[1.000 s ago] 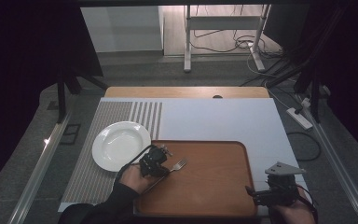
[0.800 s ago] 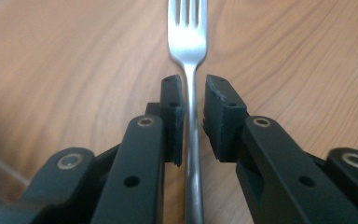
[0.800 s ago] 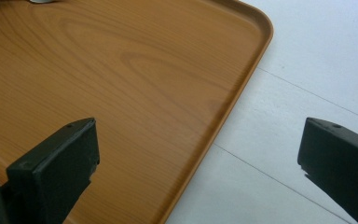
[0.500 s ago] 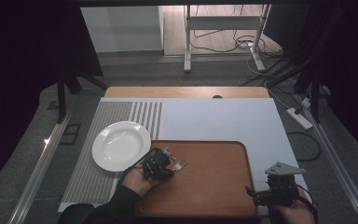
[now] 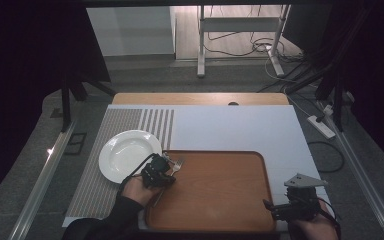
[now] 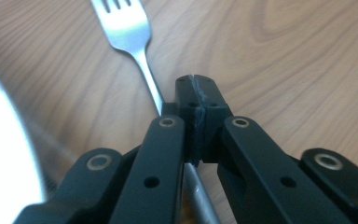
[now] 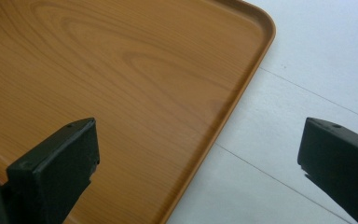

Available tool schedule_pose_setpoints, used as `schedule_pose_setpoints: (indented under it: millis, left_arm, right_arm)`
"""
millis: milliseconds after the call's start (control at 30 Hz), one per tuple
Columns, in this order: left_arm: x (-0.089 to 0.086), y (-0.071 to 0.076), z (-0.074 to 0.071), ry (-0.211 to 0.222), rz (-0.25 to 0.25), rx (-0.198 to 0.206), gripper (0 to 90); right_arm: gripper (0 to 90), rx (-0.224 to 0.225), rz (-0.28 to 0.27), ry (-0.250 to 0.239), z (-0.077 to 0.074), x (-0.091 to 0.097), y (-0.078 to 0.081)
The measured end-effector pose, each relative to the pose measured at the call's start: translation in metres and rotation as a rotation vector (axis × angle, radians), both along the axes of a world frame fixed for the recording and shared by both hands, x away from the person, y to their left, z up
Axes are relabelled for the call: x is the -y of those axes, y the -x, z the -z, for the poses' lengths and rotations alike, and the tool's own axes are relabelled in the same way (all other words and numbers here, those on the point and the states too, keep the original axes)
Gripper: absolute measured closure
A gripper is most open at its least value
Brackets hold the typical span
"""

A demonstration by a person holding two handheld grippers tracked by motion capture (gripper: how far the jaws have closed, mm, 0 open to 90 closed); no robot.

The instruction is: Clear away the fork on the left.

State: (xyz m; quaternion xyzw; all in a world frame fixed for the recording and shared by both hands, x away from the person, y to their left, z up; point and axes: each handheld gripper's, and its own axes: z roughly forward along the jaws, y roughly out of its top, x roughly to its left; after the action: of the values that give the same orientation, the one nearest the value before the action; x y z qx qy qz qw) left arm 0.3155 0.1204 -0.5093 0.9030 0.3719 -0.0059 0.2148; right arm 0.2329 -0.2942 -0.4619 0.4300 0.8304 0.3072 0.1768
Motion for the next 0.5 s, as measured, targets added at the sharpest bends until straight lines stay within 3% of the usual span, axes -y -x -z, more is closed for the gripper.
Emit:
schedule_pose_setpoints:
  millis: [500]
  left_arm:
    - [-0.024,-0.001,0.002,0.009,-0.085,-0.027,89.2]
  right_arm:
    - [0.0,0.002,-0.003,0.001,0.000,0.000,0.000]
